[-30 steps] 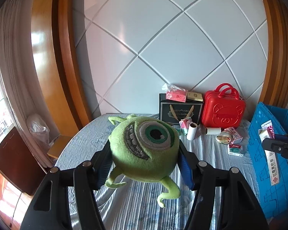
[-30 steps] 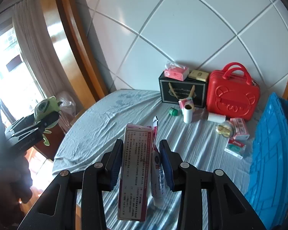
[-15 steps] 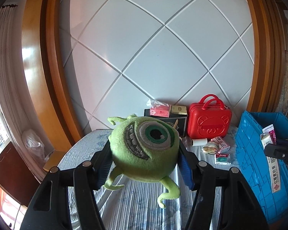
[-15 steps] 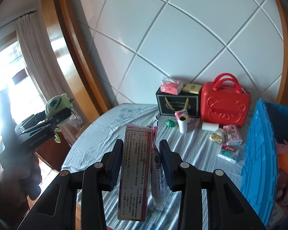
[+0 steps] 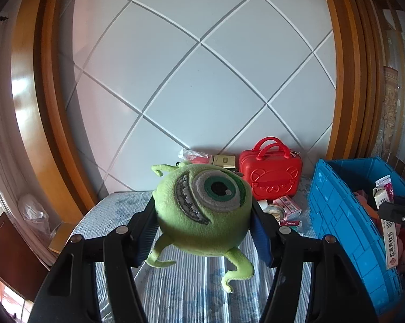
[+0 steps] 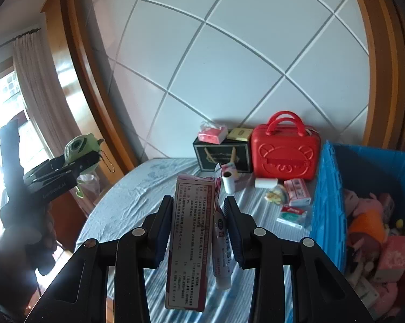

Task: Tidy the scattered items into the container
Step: 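Lift the plush monster and toothpaste items and carry both toward the crate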

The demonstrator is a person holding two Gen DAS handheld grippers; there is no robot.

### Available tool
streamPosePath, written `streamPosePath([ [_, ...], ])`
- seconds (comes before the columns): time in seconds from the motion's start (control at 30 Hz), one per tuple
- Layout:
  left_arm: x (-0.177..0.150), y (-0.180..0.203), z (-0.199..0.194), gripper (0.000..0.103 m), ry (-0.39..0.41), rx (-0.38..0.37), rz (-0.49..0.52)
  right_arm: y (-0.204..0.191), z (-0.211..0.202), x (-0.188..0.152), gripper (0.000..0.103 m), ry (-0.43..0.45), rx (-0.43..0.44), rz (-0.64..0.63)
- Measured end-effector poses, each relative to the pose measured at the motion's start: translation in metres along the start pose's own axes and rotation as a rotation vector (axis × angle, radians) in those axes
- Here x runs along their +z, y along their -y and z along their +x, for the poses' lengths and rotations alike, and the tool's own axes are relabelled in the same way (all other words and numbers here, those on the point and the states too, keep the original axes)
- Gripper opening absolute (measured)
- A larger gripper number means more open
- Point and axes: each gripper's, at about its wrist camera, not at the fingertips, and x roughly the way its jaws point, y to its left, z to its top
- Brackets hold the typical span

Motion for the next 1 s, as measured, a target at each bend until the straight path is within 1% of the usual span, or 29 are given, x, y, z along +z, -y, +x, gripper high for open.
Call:
streamPosePath([
  [0.33, 0.013, 0.062, 0.003, 0.061, 0.026, -0.078, 0.057, 0.037, -0.025, -0.002, 0.038, 0.022, -0.032, 0.037],
  [0.6, 0.019, 0.11, 0.01, 0.061, 0.03, -0.141, 0.093, 0.073, -0.047, -0.005, 0.038, 0.033, -0.07, 0.071],
  [1.0, 0.031, 0.181, 0.018, 0.061, 0.037, -0.264, 0.154, 0.129, -0.08, -0.016, 0.038, 0.058, -0.168, 0.15],
])
